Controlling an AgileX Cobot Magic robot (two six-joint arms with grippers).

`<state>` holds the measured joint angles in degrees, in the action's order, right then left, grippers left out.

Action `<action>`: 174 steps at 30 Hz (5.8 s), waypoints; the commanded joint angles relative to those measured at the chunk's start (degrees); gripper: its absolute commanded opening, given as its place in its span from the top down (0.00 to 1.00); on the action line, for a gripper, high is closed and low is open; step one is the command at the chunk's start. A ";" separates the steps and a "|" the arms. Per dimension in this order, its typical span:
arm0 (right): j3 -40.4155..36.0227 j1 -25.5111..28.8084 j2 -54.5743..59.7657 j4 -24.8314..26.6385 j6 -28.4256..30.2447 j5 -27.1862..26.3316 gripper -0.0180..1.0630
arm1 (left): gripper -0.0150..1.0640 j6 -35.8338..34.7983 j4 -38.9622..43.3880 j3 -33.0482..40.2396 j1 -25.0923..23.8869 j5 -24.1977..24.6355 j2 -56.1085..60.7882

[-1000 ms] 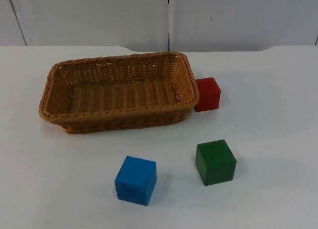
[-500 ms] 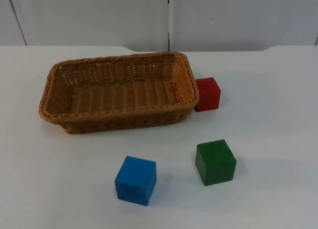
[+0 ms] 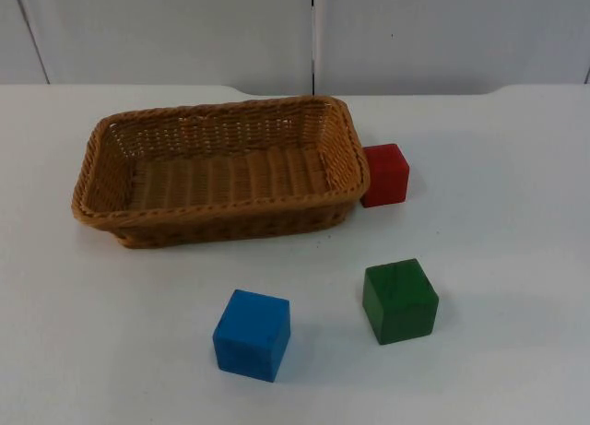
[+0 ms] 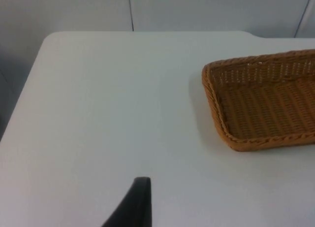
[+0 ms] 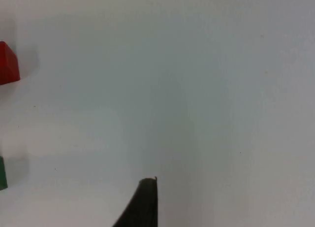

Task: Pick up one cube with each hand and place exactly two cubes into the same basket, leaving the remaining cube outside.

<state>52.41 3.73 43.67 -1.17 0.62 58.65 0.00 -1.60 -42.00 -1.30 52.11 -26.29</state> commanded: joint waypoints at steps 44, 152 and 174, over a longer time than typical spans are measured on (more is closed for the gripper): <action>0.75 -21.70 28.33 11.90 7.22 -10.68 0.17 | 0.01 17.25 -22.82 -1.16 0.34 -3.88 -31.41; 15.80 -39.75 75.41 4.83 -11.71 -37.26 0.17 | 0.01 20.72 -29.30 -2.38 30.79 -39.92 -79.38; 15.80 -39.75 75.41 4.70 -11.71 -37.03 0.17 | 0.01 22.85 -29.20 -3.53 36.54 -42.02 -77.75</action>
<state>67.96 -35.66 119.20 3.46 -10.84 22.00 22.58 -30.59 -45.22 34.80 11.23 -104.44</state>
